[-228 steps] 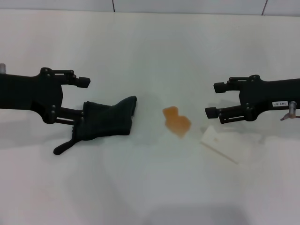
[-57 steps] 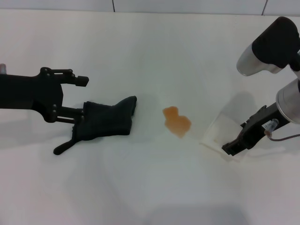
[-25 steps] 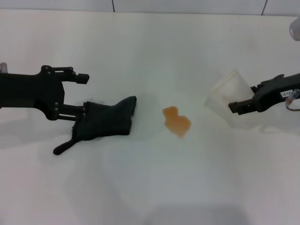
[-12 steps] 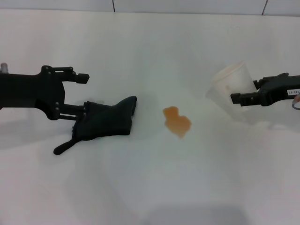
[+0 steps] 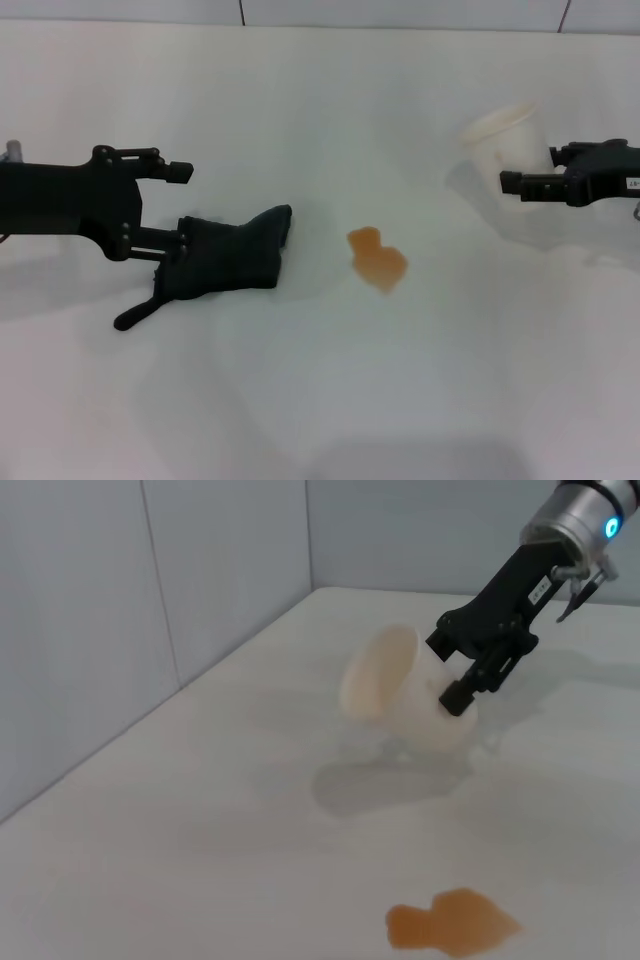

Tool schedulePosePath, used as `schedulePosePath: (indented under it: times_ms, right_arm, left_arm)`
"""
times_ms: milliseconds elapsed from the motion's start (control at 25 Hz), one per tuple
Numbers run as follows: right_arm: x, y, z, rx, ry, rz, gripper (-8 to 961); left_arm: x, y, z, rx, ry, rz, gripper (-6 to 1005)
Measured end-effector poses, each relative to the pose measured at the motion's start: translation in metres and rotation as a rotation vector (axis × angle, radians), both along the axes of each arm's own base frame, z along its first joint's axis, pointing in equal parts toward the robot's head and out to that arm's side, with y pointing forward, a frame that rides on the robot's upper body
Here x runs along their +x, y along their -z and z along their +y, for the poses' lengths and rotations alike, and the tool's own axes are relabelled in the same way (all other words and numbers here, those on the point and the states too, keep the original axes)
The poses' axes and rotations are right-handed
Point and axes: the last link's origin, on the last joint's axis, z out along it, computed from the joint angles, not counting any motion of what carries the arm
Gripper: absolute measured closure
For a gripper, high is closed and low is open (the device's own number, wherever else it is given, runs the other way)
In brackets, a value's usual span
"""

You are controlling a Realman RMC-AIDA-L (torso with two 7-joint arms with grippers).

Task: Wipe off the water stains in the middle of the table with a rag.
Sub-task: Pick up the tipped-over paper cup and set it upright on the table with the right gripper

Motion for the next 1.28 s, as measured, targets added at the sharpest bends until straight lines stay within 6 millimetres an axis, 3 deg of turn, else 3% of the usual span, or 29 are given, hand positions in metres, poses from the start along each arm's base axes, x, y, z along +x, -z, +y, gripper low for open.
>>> schedulePosePath:
  times_ms: [640,1280]
  right_arm:
    - [0.039,0.022,-0.013,0.121,-0.046,0.111,227]
    - [0.057,0.036,-0.031,0.147,-0.047,0.122,226]
  left_arm:
    - [-0.006,0.004,-0.004,0.002,-0.008,-0.003,167]
    - [-0.008,0.011,-0.008,-0.007,-0.012,-0.016,167]
